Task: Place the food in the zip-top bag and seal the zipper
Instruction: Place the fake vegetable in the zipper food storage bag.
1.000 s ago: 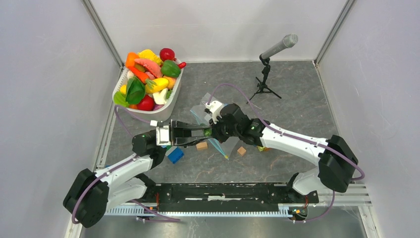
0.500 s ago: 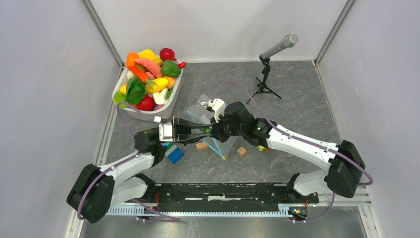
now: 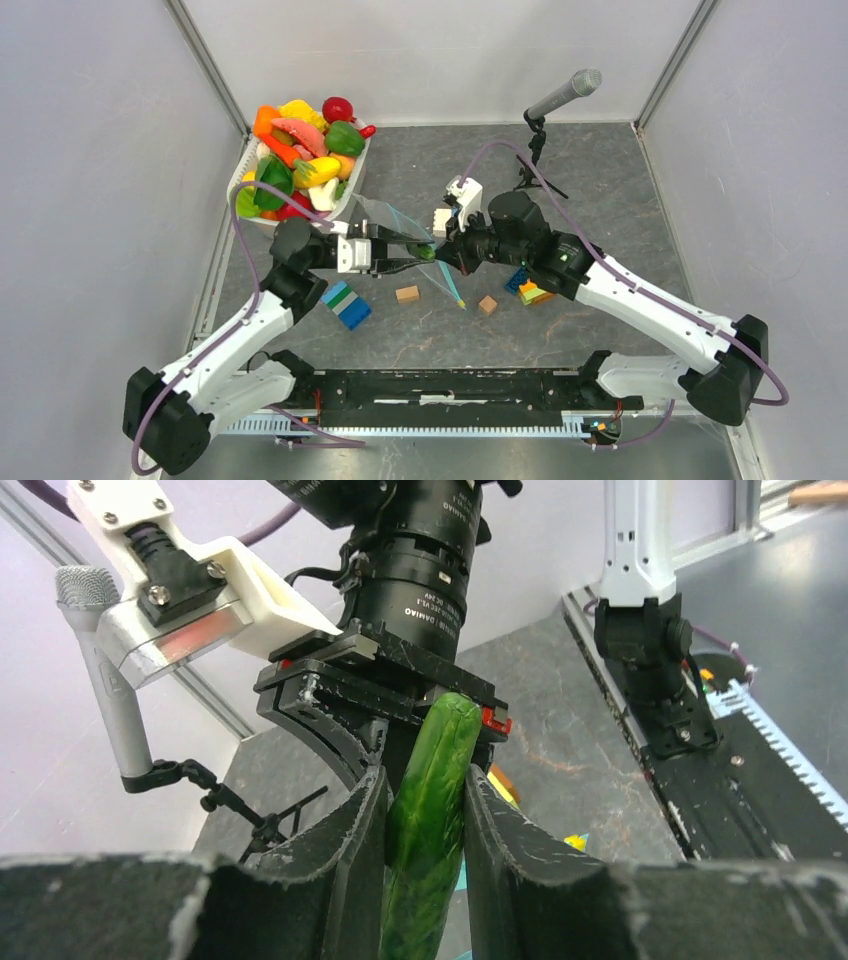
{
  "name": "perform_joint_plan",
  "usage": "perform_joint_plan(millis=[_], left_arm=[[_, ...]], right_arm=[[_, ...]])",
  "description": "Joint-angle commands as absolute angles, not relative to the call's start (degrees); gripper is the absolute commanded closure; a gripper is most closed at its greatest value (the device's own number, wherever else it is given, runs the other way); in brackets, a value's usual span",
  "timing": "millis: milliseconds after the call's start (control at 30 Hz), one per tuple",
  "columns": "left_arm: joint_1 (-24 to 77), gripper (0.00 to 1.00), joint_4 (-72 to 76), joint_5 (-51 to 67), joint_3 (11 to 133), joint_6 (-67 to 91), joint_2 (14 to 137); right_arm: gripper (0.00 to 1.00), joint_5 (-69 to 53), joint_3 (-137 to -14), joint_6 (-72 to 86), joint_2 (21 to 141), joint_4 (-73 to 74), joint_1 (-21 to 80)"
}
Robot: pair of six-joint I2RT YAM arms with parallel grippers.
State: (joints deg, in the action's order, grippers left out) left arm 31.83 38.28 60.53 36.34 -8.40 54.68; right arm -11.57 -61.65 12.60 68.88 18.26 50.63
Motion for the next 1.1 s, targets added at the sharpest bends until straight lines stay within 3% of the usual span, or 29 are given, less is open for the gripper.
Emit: perform_joint_plan(millis=[0,267,300,367,433,500,567,700,933,1067], left_arm=[[33.8,0.92,6.7,56.9,43.9,-29.6,55.6],[39.1,0.85,-17.0,41.0,53.7,-42.8,60.5],[39.3,0.8,-17.7,39.4,54.6,-43.0,60.7],[39.6,0.6,-17.8,38.4,55.2,-43.0,61.1],[40.3,0.5,-18.9,37.7,55.9,-42.9,60.8],[40.8,0.32,-19.5,36.5,56.1,-42.3,59.9],[41.1,0.27,-20.6,35.6,56.4,-42.3,58.5],[41.4,0.22,-15.6,34.6,54.6,-39.3,55.1],[41.5,0.08,19.6,34.4,42.0,-17.9,43.6],[41.4,0.0,20.2,21.3,40.3,-8.6,40.9]], right_arm=[[1.0,-12.4,-64.7,12.0,66.8,18.9,49.4],[1.0,-13.6,-65.1,11.8,64.4,18.5,48.7],[1.0,-13.8,-65.0,11.9,64.3,18.2,48.6],[1.0,-14.7,-64.7,12.1,64.2,17.7,48.6],[1.0,-13.5,-64.2,12.0,64.2,17.9,48.7],[1.0,-11.1,-64.0,11.9,64.1,18.5,48.6],[1.0,-9.1,-64.0,12.0,63.6,18.8,48.5],[1.0,-7.4,-64.1,12.3,63.7,18.9,48.5],[1.0,11.9,-62.9,13.6,59.6,18.0,48.4],[1.0,7.3,-57.5,12.5,61.0,12.7,48.4]])
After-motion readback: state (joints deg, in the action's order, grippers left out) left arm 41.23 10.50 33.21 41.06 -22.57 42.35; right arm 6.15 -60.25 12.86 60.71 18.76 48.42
